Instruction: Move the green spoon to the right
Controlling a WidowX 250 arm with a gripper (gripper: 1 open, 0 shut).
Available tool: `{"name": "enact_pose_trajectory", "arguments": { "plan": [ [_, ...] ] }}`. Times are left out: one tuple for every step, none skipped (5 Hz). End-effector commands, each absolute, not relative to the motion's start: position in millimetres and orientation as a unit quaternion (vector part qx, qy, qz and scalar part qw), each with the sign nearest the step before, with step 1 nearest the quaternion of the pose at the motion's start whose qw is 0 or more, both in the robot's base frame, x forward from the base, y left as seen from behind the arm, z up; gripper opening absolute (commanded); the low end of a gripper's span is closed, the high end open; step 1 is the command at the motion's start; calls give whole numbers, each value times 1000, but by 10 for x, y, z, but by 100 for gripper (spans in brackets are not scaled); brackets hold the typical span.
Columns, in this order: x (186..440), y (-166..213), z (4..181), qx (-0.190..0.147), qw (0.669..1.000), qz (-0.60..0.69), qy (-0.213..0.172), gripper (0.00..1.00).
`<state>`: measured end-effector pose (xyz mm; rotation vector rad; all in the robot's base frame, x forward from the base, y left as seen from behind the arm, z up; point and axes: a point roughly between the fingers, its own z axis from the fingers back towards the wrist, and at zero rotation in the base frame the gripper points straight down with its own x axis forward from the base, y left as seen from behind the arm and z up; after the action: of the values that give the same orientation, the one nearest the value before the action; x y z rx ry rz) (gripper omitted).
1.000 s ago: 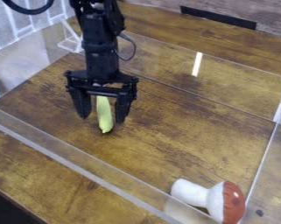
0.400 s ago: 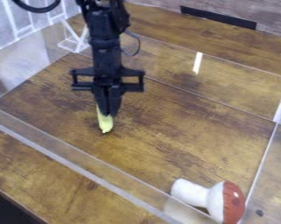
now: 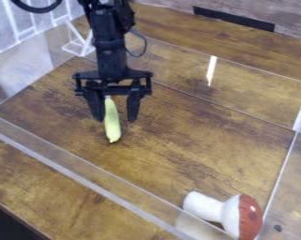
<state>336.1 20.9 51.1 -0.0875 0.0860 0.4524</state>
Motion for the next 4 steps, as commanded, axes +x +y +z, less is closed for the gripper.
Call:
{"name": "enact_pose_trajectory", "arguments": {
  "plan": [
    [3349,179,525,-45,968,243,30,0],
    [3325,218,505,-50,964,261,30,100],
    [3324,261,457,-49,970,237,31,100],
    [3292,269,376,-47,974,221,33,0]
  ]
}}
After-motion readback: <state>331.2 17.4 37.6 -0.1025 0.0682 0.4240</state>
